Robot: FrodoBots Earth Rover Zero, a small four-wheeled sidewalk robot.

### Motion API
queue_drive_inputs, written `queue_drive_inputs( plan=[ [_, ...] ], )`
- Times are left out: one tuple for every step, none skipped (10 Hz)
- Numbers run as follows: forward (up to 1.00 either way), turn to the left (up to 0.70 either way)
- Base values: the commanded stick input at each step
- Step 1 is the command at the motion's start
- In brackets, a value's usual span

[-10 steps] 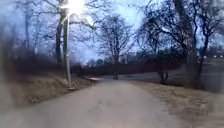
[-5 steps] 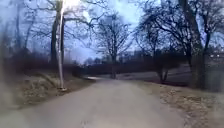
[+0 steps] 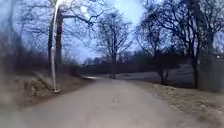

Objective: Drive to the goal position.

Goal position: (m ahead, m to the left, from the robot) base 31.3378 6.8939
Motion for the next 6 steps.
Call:
queue_drive_inputs(
  plan=[
    [1.0, -0.18],
    [1.0, 0.0],
    [1.0, 0.0],
    [1.0, 0.0],
    [1.0, 0.0],
    [1.0, 0.0]
  ],
)
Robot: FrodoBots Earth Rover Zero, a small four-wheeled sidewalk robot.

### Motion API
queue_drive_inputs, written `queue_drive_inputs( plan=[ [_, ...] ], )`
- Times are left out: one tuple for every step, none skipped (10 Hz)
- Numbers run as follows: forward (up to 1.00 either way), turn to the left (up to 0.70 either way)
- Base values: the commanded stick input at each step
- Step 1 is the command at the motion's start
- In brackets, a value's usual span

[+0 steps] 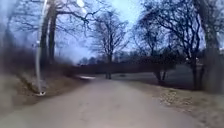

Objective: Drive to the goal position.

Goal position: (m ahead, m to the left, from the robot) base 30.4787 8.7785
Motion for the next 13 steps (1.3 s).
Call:
queue_drive_inputs(
  plan=[
    [1.0, 0.0],
    [1.0, 0.0],
    [1.0, 0.0],
    [1.0, 0.0],
    [1.0, 0.0],
    [1.0, 0.0],
    [1.0, 0.0],
    [1.0, 0.0],
    [1.0, 0.0],
    [1.0, 0.0],
    [1.0, 0.0],
    [1.0, 0.0],
    [1.0, 0.0]
  ],
)
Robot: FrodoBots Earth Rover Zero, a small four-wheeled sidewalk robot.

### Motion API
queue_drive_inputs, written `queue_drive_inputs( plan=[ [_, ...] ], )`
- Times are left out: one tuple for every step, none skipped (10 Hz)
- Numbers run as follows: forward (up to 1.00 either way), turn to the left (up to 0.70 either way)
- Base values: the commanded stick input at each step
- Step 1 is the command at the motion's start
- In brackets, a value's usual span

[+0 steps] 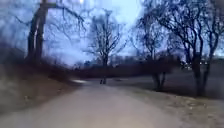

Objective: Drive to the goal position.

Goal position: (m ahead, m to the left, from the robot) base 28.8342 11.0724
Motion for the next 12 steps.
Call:
queue_drive_inputs(
  plan=[
    [1.0, 0.0],
    [1.0, 0.21],
    [1.0, 0.4],
    [1.0, 0.4],
    [1.0, 0.1],
    [1.0, 0.0],
    [1.0, 0.0],
    [1.0, 0.0],
    [1.0, 0.0],
    [1.0, 0.0],
    [1.0, 0.0],
    [1.0, 0.0]
  ],
)
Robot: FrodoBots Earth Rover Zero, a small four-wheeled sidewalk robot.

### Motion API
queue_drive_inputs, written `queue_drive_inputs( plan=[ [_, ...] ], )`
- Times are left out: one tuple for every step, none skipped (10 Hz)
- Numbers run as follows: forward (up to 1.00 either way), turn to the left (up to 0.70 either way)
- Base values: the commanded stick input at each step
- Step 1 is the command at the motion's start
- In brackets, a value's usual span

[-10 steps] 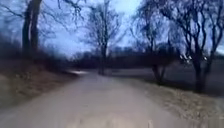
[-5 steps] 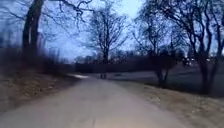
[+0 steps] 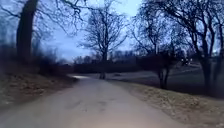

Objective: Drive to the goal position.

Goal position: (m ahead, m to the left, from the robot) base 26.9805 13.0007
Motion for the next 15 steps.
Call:
queue_drive_inputs(
  plan=[
    [1.0, 0.17],
    [1.0, 0.38],
    [1.0, 0.4],
    [1.0, 0.35],
    [1.0, 0.0],
    [1.0, 0.0],
    [1.0, 0.0],
    [1.0, 0.0],
    [1.0, 0.0],
    [1.0, 0.0],
    [1.0, 0.16],
    [1.0, 0.38],
    [1.0, 0.4],
    [1.0, 0.4],
    [1.0, 0.21]
  ],
)
